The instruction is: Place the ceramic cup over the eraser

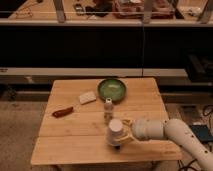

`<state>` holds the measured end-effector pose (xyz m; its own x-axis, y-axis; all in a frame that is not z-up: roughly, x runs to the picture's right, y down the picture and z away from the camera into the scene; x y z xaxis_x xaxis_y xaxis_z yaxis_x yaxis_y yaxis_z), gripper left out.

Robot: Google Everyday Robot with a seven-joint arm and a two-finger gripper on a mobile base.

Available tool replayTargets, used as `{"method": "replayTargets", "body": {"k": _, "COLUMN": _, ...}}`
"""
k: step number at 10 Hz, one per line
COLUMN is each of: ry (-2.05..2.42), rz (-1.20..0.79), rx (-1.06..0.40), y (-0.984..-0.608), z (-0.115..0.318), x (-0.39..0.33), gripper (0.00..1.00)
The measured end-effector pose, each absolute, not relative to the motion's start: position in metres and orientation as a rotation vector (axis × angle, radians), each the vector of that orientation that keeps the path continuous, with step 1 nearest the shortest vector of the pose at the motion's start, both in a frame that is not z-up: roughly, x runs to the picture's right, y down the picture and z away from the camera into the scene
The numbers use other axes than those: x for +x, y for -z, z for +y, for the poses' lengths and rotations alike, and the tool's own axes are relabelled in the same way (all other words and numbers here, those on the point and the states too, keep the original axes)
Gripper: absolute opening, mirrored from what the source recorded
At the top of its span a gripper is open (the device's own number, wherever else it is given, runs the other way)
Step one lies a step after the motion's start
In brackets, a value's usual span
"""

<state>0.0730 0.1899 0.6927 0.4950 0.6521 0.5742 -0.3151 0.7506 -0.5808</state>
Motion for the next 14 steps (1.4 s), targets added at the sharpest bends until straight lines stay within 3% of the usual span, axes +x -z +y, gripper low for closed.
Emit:
{"method": "replayTargets", "body": {"k": 4, "ry": -0.605, "rz": -0.808, "rx": -0.419, "y": -0.701, "z": 0.196, "x": 0.090, "gripper": 0.77}}
{"method": "replayTargets", "body": {"k": 7, "ry": -0.609, "rz": -0.830, "rx": -0.409, "y": -0.695, "z": 0.198, "x": 0.089, "gripper": 0.80}}
{"method": "replayTargets", "body": {"k": 11, "ry": -0.693, "rz": -0.863, "rx": -0.428, "y": -0.633, "z": 0.223, "x": 0.081, "gripper": 0.80}}
{"method": "replayTargets", "body": {"k": 14, "ry": -0.703, "rz": -0.862, "rx": -0.432, "y": -0.628, "z": 0.226, "x": 0.080, "gripper": 0.80}}
